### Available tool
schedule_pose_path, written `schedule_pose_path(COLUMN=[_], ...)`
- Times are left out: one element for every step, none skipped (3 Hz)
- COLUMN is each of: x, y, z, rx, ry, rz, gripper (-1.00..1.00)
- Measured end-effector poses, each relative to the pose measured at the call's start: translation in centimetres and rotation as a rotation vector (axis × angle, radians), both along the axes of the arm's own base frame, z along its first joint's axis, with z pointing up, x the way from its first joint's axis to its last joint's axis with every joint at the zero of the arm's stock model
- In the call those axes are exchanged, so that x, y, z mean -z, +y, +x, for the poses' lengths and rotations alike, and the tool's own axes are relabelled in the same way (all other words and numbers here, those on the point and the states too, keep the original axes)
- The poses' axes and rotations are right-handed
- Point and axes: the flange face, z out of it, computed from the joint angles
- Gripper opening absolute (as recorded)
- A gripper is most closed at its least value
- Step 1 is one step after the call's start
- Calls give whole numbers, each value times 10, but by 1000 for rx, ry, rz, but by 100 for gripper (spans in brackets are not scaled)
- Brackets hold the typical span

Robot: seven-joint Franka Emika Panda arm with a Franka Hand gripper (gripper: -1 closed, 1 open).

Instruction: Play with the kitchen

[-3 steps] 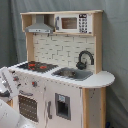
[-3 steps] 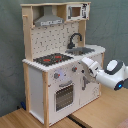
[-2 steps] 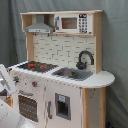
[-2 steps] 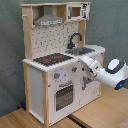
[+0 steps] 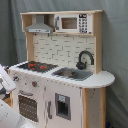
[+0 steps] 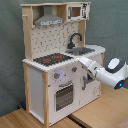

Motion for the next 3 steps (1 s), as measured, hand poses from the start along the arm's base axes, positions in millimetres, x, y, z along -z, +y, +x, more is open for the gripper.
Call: schedule_pose_path(x=[13, 34, 43], y=[1, 6, 20], z=[4, 8, 15], rx=[13, 7, -6], ry=[7, 26, 40], rz=[-118, -144, -153], gripper=[100, 100, 100])
